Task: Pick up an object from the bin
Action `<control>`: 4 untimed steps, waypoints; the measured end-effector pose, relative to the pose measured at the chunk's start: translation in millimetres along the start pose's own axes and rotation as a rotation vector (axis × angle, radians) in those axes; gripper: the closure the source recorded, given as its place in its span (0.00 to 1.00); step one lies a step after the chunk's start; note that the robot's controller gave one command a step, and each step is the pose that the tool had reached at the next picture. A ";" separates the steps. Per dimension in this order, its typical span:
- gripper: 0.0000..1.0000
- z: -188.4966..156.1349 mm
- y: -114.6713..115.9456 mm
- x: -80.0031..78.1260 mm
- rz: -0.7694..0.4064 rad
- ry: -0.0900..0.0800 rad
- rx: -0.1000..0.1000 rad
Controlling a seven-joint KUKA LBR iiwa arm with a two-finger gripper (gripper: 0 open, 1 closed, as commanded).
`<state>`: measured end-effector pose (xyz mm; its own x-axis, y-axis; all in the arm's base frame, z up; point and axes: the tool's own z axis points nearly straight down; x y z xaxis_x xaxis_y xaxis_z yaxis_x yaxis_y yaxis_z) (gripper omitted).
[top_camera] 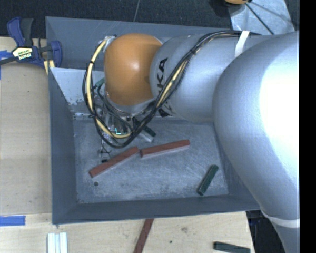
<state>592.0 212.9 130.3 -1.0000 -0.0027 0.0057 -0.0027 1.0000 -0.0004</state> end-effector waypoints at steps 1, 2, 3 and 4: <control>0.00 -4.7 -0.5 -2.3 0.002 -0.008 -0.002; 0.00 29.2 -18.6 22.6 -0.010 -0.014 -0.004; 0.00 56.7 -34.3 61.7 -0.011 -0.005 -0.001; 1.00 59.2 -5.7 60.4 -0.094 -0.012 -0.004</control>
Offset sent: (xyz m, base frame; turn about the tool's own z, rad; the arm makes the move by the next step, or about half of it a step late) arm -0.0428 -0.0334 -0.0564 -0.0146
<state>531.2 207.0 71.5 -0.9954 -0.0961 -0.0063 -0.0961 0.9954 0.0034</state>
